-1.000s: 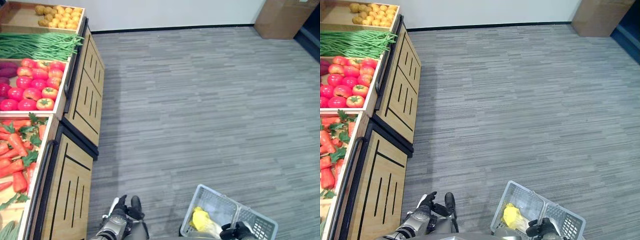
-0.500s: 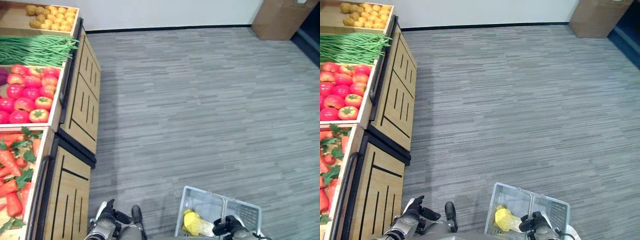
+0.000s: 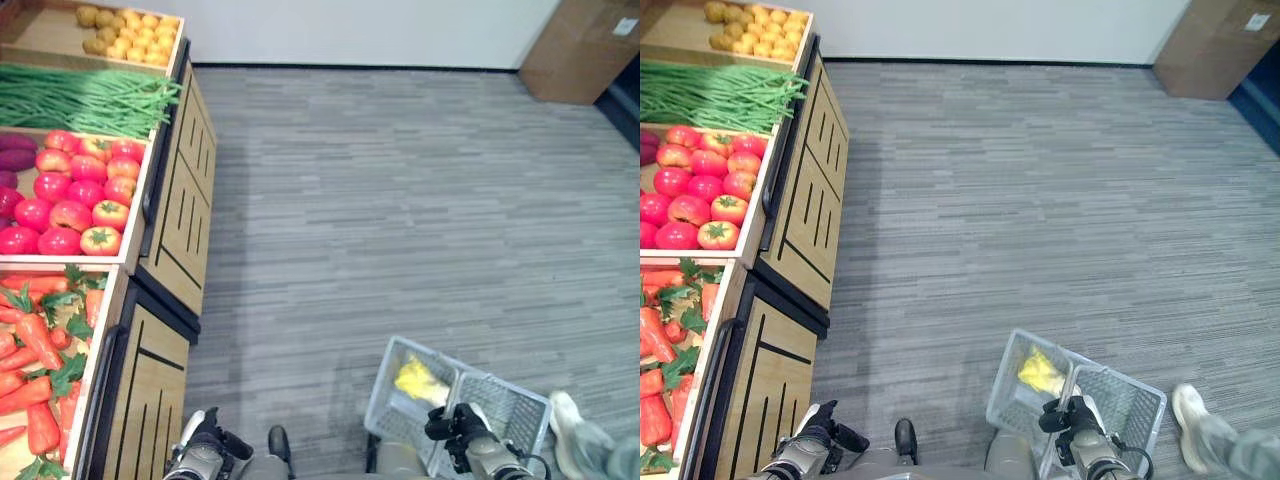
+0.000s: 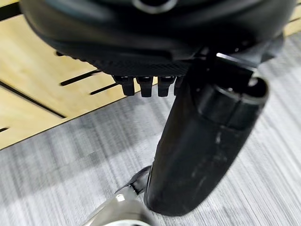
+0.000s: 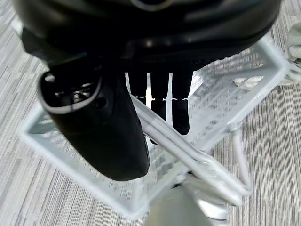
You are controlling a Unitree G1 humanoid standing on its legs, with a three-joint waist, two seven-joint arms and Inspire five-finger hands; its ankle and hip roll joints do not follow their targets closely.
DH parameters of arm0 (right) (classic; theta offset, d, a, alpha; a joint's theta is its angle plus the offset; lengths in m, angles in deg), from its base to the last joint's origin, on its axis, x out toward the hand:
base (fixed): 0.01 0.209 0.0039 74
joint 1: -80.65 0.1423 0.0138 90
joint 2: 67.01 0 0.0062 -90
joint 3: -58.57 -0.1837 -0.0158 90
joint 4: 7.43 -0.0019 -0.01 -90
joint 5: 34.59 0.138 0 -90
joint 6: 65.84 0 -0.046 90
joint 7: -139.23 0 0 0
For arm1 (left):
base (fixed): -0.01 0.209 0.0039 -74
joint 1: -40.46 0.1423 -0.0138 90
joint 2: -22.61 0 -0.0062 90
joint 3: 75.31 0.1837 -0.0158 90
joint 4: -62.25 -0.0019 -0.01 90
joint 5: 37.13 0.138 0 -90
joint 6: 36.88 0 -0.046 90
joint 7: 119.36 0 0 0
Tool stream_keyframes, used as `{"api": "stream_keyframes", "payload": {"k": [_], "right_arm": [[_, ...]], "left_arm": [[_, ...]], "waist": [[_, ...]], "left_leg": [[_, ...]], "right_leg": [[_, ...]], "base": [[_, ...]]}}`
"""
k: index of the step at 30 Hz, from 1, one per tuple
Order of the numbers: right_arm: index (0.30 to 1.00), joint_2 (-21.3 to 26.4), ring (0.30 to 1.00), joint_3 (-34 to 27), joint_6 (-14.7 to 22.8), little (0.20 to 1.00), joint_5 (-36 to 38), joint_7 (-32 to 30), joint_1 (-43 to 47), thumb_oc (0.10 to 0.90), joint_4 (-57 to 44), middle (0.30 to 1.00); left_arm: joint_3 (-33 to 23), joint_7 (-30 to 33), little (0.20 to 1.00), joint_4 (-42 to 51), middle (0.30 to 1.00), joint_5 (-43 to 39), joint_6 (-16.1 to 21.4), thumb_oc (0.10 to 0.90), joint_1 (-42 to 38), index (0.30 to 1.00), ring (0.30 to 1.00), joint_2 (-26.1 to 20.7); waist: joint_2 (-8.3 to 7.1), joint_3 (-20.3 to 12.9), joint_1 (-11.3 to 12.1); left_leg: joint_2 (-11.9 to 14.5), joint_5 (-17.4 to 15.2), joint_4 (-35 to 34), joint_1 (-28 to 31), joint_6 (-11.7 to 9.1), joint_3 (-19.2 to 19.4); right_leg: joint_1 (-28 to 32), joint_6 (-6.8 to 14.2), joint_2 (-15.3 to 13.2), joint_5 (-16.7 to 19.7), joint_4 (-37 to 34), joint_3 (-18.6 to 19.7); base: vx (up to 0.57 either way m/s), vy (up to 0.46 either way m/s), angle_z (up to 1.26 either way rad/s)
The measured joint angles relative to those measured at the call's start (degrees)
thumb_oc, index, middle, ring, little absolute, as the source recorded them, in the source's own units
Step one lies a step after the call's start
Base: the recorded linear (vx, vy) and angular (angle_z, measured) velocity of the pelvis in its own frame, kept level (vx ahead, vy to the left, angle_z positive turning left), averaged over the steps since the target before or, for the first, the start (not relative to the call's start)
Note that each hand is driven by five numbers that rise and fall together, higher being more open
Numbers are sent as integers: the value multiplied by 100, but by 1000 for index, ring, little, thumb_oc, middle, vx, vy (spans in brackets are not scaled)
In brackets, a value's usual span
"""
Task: Get the vegetables into the basket
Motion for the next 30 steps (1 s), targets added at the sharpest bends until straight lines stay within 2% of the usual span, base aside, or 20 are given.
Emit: {"api": "stream_keyframes", "payload": {"k": [1,2,3,4,6,7,8,9,10,12,14,17,18,21,22,26,27,28,29,30], "right_arm": [[300,-11,300,-7,7,300,89,-2,44,400,-17,300],[300,-19,300,-69,14,300,137,3,40,400,-79,300],[300,-93,300,-181,33,300,212,-10,-87,400,-85,300],[300,-111,300,-222,37,300,218,-16,-115,400,-65,300],[300,72,300,-77,46,300,177,9,72,400,-14,300],[300,198,300,46,68,300,160,58,78,400,-15,300],[300,286,300,-13,66,300,157,95,-47,400,22,300],[300,272,300,-59,45,300,211,125,-68,400,47,300],[300,237,300,-77,12,300,213,138,-34,400,86,300],[300,246,300,-33,35,300,169,145,6,400,6,300],[300,247,300,-23,-57,300,170,195,-20,400,20,300],[300,260,300,29,-62,300,110,208,-11,400,60,300],[300,267,300,93,-62,300,53,207,-14,400,63,300],[300,265,300,248,-91,300,45,189,-184,400,21,300],[300,256,300,245,-85,300,43,189,-175,400,17,300],[300,221,300,267,-79,300,49,183,-325,400,9,300],[300,182,300,261,-84,300,61,179,-379,400,-2,300],[300,169,300,245,-97,300,72,169,-397,400,-60,300],[300,172,300,236,-99,300,94,175,-521,400,-6,300],[300,178,300,238,-136,300,84,180,-423,400,15,300]], "left_arm": [[-104,20,1000,-94,1000,17,0,900,-26,1000,1000,-6],[-114,25,1000,-107,1000,60,0,900,-68,1000,1000,-24],[-89,18,1000,-122,1000,106,15,900,-72,1000,1000,-111],[-85,-6,1000,-106,1000,110,36,900,-115,1000,1000,-86],[-99,-90,1000,-31,1000,153,80,900,-141,1000,1000,143],[-90,-106,1000,1,1000,169,87,900,-171,1000,1000,249],[-69,-91,1000,59,1000,213,125,900,-189,1000,1000,412],[-5,-96,1000,172,1000,215,183,900,-179,1000,1000,437],[53,-73,1000,236,1000,216,240,900,-159,1000,1000,436],[61,-70,1000,227,1000,207,229,900,-186,1000,1000,487],[59,-53,1000,227,1000,188,237,900,-247,1000,1000,500],[84,-78,1000,111,1000,84,129,900,-153,1000,1000,573],[39,-85,1000,122,1000,23,116,900,-150,1000,1000,575],[138,-55,1000,179,1000,-22,125,900,-216,1000,1000,570],[138,-58,1000,215,1000,-25,132,900,-197,1000,1000,573],[139,-44,1000,279,1000,-78,147,900,-183,1000,1000,593],[141,-22,1000,312,1000,-98,185,900,-150,1000,1000,581],[145,-16,1000,385,1000,-127,187,900,-151,1000,1000,586],[169,-5,1000,441,1000,-131,188,900,-222,1000,1000,630],[141,6,1000,553,1000,-188,233,900,-116,1000,1000,596]], "waist": [[2,53,-139],[-68,67,-270],[-140,40,-399],[-146,93,-444],[19,163,-399],[139,189,-481],[390,180,-753],[412,176,-769],[414,161,-719],[520,112,-672],[481,129,-589],[437,146,-527],[382,181,-520],[406,156,-413],[390,132,-405],[415,69,-256],[377,32,-194],[374,44,-120],[274,60,-158],[252,69,-50]], "left_leg": [[154,-112,33,27,-165,-245],[262,-172,12,49,-258,-532],[276,-215,-31,92,-493,-830],[380,-218,-25,190,-527,-969],[271,-487,671,129,-679,-1054],[177,-422,871,165,-634,-1138],[264,-196,743,294,-532,-1316],[293,11,600,395,-538,-1456],[316,178,468,458,-627,-1518],[412,440,485,295,-807,-1691],[472,642,785,-93,-1101,-2115],[486,666,900,-88,-1190,-2118],[502,616,930,-91,-1254,-2138],[520,713,1084,-302,-1255,-2339],[551,722,995,-292,-1285,-2340],[619,851,920,-622,-1165,-2423],[602,1087,674,-660,-1150,-2405],[585,1314,488,-706,-1020,-2310],[501,1606,348,-801,-977,-2055],[497,1408,441,-810,-870,-1469]], "right_leg": [[-213,95,169,381,-344,329],[-238,117,237,416,-341,405],[-135,228,227,94,-326,473],[-7,68,259,462,-292,353],[179,-76,388,425,-242,451],[299,-128,448,396,-116,454],[464,-535,686,168,361,641],[404,-608,765,-156,699,630],[375,-655,737,-297,828,596],[457,-699,809,-337,810,341],[545,-788,787,-335,700,-60],[744,-1059,797,-371,691,-414],[793,-1072,804,-389,690,-493],[1014,-999,818,-505,518,-905],[1020,-1065,818,-466,486,-1029],[1040,-1071,921,-468,508,-1239],[1131,-1083,896,-479,403,-1310],[1142,-1112,880,-500,409,-1540],[1172,-1223,717,-473,326,-1942],[1247,-1304,648,-518,314,-2162]], "base": [[347,-40,90],[378,-52,147],[240,-43,161],[336,-89,116],[252,-134,54],[313,-274,144],[237,-227,168],[256,-244,151],[143,-150,54],[195,-245,65],[176,-283,103],[120,-204,62],[112,-238,54],[63,-156,72],[41,-149,67],[-19,-161,75],[-42,-136,157],[-42,-95,191],[-74,-65,185],[-68,-66,179]]}}
